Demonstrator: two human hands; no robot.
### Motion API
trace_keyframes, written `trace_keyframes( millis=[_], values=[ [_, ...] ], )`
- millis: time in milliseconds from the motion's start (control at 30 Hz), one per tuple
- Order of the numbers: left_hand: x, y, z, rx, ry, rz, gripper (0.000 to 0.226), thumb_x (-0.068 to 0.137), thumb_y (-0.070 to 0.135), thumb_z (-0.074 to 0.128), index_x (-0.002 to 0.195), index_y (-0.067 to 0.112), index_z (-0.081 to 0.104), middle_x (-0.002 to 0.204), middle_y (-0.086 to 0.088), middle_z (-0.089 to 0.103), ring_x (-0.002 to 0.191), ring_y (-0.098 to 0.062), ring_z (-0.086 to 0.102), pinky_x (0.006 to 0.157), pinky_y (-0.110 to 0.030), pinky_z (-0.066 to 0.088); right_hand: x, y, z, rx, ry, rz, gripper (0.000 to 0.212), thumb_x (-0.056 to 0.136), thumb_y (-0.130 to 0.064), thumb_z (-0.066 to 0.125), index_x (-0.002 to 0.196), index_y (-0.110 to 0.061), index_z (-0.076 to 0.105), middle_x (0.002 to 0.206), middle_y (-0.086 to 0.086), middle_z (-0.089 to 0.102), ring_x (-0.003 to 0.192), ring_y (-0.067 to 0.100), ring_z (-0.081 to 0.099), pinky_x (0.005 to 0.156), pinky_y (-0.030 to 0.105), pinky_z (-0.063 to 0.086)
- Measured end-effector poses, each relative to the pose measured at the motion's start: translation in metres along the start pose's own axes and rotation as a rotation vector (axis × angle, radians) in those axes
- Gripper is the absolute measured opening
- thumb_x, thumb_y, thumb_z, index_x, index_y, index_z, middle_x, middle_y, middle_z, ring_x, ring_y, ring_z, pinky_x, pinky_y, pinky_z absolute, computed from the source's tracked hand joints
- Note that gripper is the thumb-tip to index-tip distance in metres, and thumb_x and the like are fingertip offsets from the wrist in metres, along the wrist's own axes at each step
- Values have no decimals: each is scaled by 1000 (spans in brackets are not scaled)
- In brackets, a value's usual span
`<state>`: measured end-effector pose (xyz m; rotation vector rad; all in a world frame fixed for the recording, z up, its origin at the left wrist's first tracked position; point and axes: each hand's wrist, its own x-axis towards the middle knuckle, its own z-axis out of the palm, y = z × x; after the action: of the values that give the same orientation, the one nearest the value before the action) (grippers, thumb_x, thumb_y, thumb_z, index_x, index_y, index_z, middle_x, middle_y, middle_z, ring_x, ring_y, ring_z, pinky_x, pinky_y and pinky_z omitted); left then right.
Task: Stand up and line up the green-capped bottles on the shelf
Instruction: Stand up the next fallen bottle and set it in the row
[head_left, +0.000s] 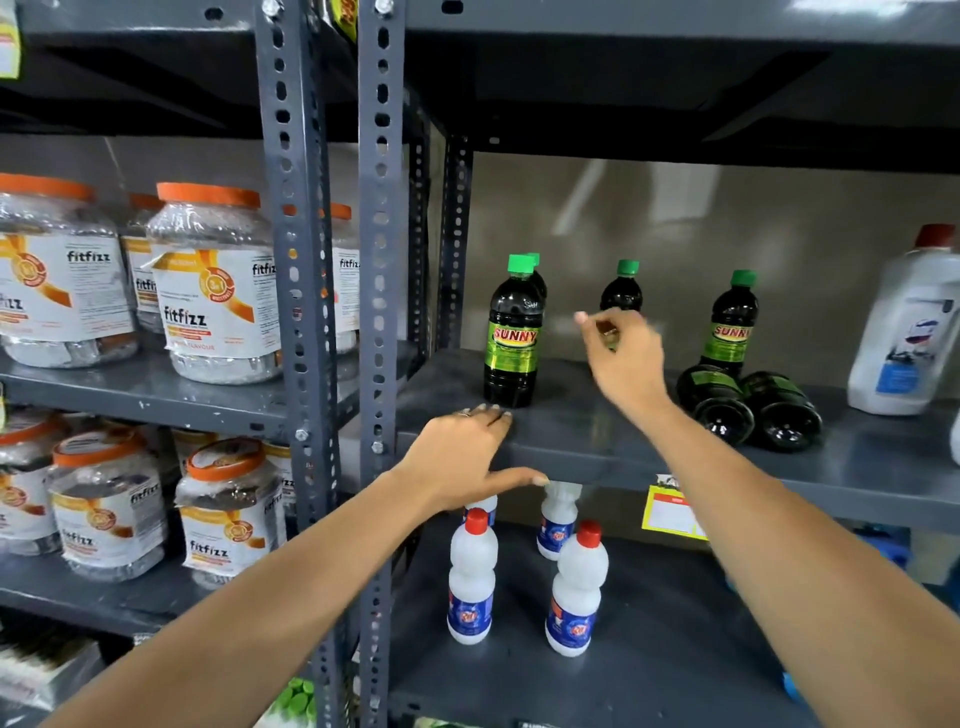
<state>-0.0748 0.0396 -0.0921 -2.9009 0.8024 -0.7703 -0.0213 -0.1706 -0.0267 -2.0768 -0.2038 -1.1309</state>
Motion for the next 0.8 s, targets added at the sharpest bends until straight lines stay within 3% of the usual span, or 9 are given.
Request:
trace_keyframes(
  millis=[133, 200, 333, 400, 500, 567, 600, 733, 800],
  values=[
    [15, 18, 0, -6, -61, 61, 103, 80, 83, 31, 148, 6, 34, 154, -11, 38, 138, -25, 40, 101, -42, 45, 41, 22, -56, -546, -154, 174, 36, 86, -38, 62, 99, -6, 71, 102, 22, 68, 97, 41, 65, 80, 39, 53],
    [23, 26, -2, 3, -113, 54, 113, 73, 89, 27, 148, 5, 33, 155, -10, 37, 137, -26, 41, 102, -44, 45, 50, 32, -80, -732, -307, 314, 54, 84, -43, 67, 114, 1, 63, 115, 25, 63, 108, 44, 61, 83, 41, 51],
    [40, 35, 2, 39, -129, 68, 135, 50, 101, 9, 137, 4, 44, 142, -12, 50, 124, -28, 53, 94, -46, 50, 52, 50, -104, -875, -517, 501, 90, 67, -70, 71, 130, -7, 54, 132, 17, 58, 110, 36, 61, 87, 38, 53],
    [44, 36, 7, 56, -91, 67, 134, 48, 103, 9, 130, 5, 50, 134, -11, 56, 114, -28, 58, 87, -44, 53, 53, 57, -105, -763, -595, 635, 91, 69, -70, 69, 131, -7, 52, 135, 17, 55, 92, 34, 67, 80, 39, 59],
    [45, 36, 13, 51, -45, 55, 131, 50, 102, 11, 130, 6, 50, 134, -9, 57, 114, -27, 59, 86, -43, 54, 47, 61, -105, -447, -730, 844, 71, 82, -59, 65, 126, -5, 49, 127, 17, 52, 86, 31, 66, 56, 36, 61],
    [44, 36, 14, 54, -34, 43, 128, 54, 101, 19, 133, 5, 48, 139, -10, 54, 118, -27, 57, 89, -43, 53, 43, 66, -105, -367, -689, 829, 58, 86, -52, 64, 119, -6, 53, 113, 16, 56, 76, 28, 63, 39, 30, 54],
    [43, 37, 14, 55, -29, 43, 125, 56, 100, 22, 134, 5, 48, 140, -10, 53, 119, -27, 57, 89, -43, 53, 42, 71, -104, -330, -629, 805, 56, 85, -50, 66, 117, -6, 54, 108, 16, 58, 73, 26, 62, 39, 29, 52],
    [43, 37, 14, 47, -25, 47, 126, 56, 100, 21, 135, 6, 48, 142, -10, 52, 121, -26, 56, 92, -42, 52, 35, 85, -90, -88, -309, 691, 87, 56, -69, 72, 118, -9, 59, 111, 13, 67, 94, 31, 65, 76, 41, 57],
    [45, 38, 14, 38, -24, 43, 126, 54, 101, 19, 131, 6, 51, 137, -10, 55, 118, -26, 57, 90, -42, 53, 29, 85, -81, 5, -251, 598, 89, 52, -75, 67, 115, -14, 61, 111, 9, 68, 100, 29, 64, 90, 43, 53]
  ],
)
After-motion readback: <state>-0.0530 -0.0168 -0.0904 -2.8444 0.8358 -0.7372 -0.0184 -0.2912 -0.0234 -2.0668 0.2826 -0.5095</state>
